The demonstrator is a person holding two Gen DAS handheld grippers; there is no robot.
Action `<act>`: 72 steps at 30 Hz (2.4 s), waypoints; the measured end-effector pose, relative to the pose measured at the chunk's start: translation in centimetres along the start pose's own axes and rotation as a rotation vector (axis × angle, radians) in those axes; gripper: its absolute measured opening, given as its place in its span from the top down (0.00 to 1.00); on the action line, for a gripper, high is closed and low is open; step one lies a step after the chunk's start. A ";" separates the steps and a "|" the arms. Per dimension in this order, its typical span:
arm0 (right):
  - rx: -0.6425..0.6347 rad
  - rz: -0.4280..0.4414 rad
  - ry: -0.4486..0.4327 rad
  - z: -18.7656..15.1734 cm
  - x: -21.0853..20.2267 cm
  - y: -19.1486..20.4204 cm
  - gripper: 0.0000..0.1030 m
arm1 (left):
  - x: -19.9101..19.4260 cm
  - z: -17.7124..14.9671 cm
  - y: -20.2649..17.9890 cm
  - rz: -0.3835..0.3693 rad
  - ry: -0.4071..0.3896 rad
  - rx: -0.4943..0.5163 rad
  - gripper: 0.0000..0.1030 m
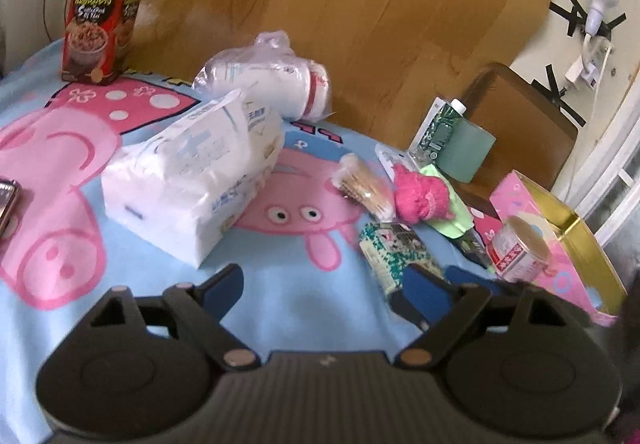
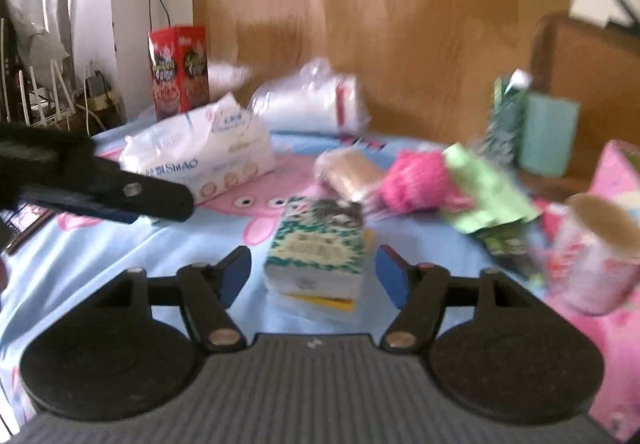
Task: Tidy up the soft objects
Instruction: 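Grasp the green-patterned box with the left gripper, then lower the green-patterned box into the pink tin and release, then grasp the pink fuzzy sock with the right gripper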
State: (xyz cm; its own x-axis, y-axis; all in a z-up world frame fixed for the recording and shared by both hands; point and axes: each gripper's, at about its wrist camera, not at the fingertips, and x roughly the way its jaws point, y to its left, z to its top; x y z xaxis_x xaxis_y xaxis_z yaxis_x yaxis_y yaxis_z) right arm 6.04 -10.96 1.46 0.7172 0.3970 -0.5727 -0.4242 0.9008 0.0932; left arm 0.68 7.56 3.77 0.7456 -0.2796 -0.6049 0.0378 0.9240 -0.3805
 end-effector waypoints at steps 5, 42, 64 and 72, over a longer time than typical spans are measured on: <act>0.015 0.028 -0.024 -2.3 -4.7 0.0 0.47 | 0.2 -0.9 -1.9 -0.076 0.034 0.060 0.13; 0.201 -0.528 -0.291 -8.0 -16.2 -15.7 0.22 | 7.0 -4.9 -28.4 -0.368 0.085 0.531 0.09; 0.121 -0.089 -0.008 0.2 1.6 -8.5 0.47 | 3.1 -3.2 -1.6 -0.026 -0.068 0.111 0.05; 0.192 -0.001 0.066 0.8 4.6 -8.1 0.61 | 2.8 -3.3 -1.2 -0.056 -0.089 0.073 0.06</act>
State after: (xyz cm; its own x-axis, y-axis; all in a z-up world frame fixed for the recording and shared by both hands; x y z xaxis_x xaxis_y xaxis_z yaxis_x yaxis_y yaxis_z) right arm 13.19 -16.30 -1.31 0.6770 0.3891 -0.6247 -0.3058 0.9208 0.2421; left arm 0.48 4.84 0.22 0.7970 -0.3101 -0.5183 0.1268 0.9249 -0.3585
